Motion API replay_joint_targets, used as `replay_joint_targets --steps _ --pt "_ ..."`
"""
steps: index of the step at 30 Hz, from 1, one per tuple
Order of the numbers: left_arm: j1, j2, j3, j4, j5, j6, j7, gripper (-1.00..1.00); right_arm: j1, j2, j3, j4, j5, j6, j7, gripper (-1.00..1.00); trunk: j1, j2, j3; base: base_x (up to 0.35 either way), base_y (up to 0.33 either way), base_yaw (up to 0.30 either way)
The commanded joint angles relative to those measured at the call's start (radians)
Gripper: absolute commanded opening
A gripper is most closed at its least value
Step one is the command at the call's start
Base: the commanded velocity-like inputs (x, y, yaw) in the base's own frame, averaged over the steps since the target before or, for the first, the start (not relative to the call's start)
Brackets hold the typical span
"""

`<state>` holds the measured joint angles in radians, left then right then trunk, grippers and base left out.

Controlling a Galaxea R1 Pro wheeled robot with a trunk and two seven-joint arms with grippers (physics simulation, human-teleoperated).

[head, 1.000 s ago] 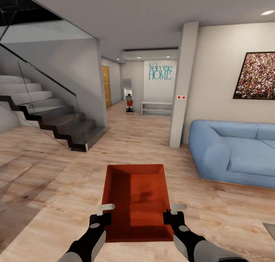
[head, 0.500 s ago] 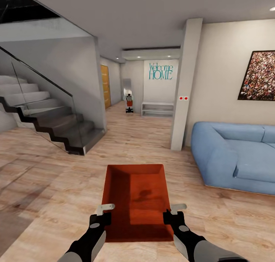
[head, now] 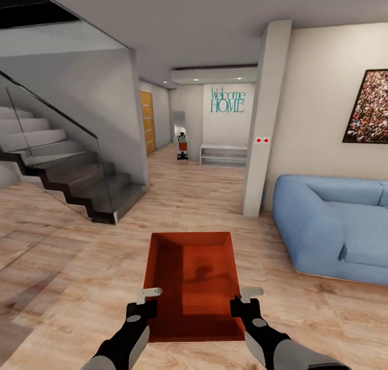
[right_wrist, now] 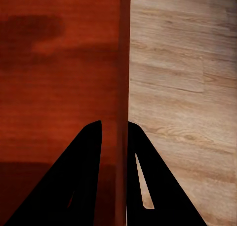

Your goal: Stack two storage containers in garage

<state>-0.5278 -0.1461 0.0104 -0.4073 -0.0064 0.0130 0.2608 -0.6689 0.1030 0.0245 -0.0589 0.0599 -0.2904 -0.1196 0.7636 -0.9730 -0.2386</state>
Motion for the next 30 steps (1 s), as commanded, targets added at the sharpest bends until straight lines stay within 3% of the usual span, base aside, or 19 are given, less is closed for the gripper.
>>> replay_joint_targets --steps 1,30 --pt "-0.001 0.001 0.029 -0.041 -0.015 0.002 0.009 -1.0 0.0 -0.003 -0.017 0.002 0.0 -0.003 -0.008 -1.0 0.001 -0.001 -0.001 0.321 0.0 0.0" --pt "-0.001 0.002 0.029 -0.041 -0.015 0.002 0.009 -1.0 0.0 -0.003 -0.017 0.002 0.0 -0.003 -0.008 -1.0 0.001 -0.001 -0.001 0.321 0.0 0.0"
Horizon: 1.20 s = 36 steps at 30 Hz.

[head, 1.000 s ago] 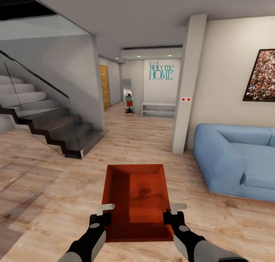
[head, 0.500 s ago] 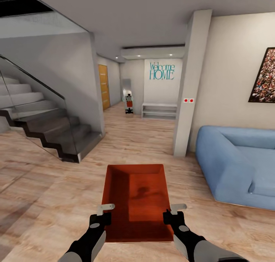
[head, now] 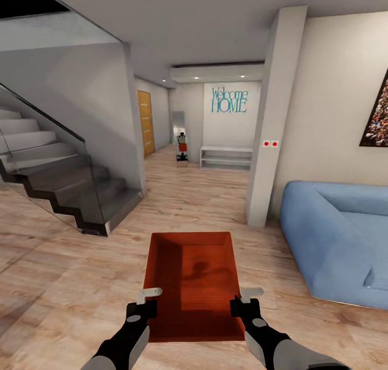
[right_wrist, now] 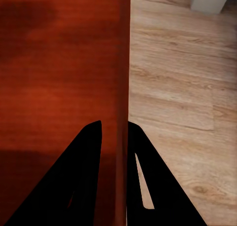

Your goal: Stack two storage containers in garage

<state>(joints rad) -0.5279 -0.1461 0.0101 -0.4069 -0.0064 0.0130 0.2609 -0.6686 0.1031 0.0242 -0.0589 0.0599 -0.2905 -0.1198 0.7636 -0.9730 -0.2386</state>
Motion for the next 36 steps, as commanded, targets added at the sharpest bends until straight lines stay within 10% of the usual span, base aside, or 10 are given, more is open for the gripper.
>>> replay_joint_targets --steps 1,36 --pt "-0.001 0.002 0.03 -0.041 -0.015 0.002 0.009 -1.0 0.0 -0.003 -0.016 0.002 0.0 -0.002 -0.007 -1.0 0.001 -0.001 -0.001 0.321 0.0 0.0" --pt "-0.001 0.002 0.03 -0.041 -0.015 0.002 0.009 -1.0 0.0 -0.003 -0.016 0.002 0.0 -0.002 -0.007 -1.0 0.001 -0.001 -0.001 0.321 0.0 0.0"
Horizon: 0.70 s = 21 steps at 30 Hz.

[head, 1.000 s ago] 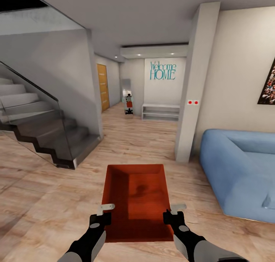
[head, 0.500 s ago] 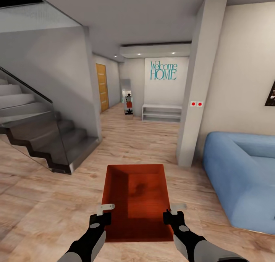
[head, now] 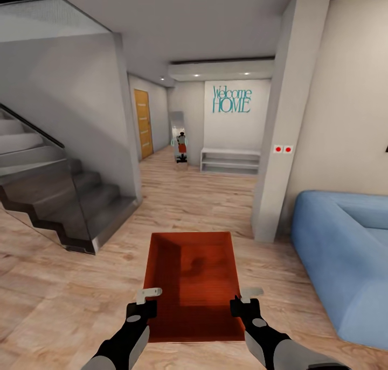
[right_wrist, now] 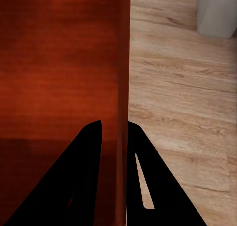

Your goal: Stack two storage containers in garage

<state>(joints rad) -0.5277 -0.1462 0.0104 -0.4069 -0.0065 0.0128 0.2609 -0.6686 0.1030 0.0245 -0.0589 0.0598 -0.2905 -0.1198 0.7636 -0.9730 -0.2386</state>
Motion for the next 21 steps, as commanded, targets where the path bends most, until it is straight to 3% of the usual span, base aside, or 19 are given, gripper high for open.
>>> replay_joint_targets --steps 1,21 --pt "-0.001 0.002 0.029 -0.041 -0.015 0.002 0.009 -1.0 0.0 -0.003 -0.017 0.002 0.0 -0.003 -0.008 -1.0 0.001 -0.001 -0.001 0.321 0.0 0.0" --pt "-0.001 0.002 0.029 -0.041 -0.015 0.002 0.009 -1.0 0.0 -0.003 -0.017 0.002 0.0 -0.003 -0.008 -1.0 0.001 -0.001 -0.001 0.321 0.0 0.0"
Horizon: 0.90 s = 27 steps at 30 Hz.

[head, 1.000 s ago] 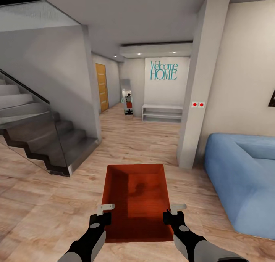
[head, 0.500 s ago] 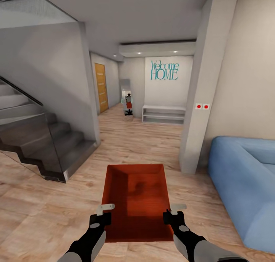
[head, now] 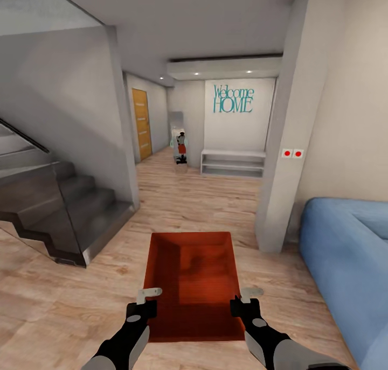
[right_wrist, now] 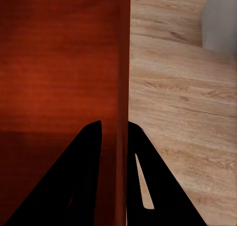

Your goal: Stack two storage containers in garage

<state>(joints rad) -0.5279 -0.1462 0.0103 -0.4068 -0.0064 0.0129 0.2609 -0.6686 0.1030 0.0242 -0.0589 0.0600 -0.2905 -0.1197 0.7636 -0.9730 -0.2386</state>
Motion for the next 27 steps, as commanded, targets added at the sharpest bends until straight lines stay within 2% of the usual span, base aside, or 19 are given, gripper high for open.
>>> replay_joint_targets --steps 1,27 --pt "-0.001 0.002 0.03 -0.041 -0.015 0.002 0.009 -1.0 0.0 -0.003 -0.017 0.002 0.0 -0.003 -0.008 -1.0 0.001 -0.001 -0.001 0.321 0.0 0.0" --pt "-0.001 0.002 0.029 -0.043 -0.015 0.001 0.009 -1.0 0.0 -0.003 -0.017 0.002 0.0 -0.003 -0.008 -1.0 0.001 -0.001 -0.001 0.321 0.0 0.0"
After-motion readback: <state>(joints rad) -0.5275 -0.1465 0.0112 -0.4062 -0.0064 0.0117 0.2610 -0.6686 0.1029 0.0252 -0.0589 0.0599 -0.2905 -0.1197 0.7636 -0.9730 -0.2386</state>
